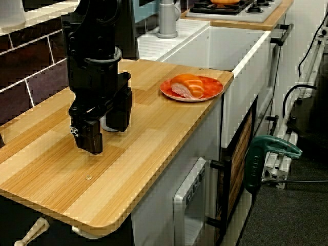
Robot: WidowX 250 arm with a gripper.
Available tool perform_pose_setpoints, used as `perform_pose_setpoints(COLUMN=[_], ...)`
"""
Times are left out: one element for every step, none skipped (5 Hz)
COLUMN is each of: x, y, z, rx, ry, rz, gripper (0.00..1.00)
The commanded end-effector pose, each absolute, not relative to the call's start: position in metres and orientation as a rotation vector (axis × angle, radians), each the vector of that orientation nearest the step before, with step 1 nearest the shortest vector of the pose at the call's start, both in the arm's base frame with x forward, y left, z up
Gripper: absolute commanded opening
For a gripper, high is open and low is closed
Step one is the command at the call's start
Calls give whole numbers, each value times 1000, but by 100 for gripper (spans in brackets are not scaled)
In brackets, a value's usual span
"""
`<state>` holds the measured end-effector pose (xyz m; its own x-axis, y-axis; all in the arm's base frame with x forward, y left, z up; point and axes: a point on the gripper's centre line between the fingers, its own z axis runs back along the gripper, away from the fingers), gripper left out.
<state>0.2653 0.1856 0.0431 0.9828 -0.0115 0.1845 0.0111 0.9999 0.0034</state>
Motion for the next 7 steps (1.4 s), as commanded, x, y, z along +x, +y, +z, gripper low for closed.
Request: perform_pose_setpoints(x=[260, 260, 262, 267, 273, 280, 285], y=[180, 172, 163, 153, 145, 136, 130], z=[63, 61, 60, 60, 60, 61, 62], rx=[44, 45, 47, 36, 24, 34, 28], ry=[-247, -254, -261, -276, -273, -275, -275], rz=[-53, -70, -78, -86, -95, -108, -115], gripper=[100, 100, 100, 100, 100, 100, 100])
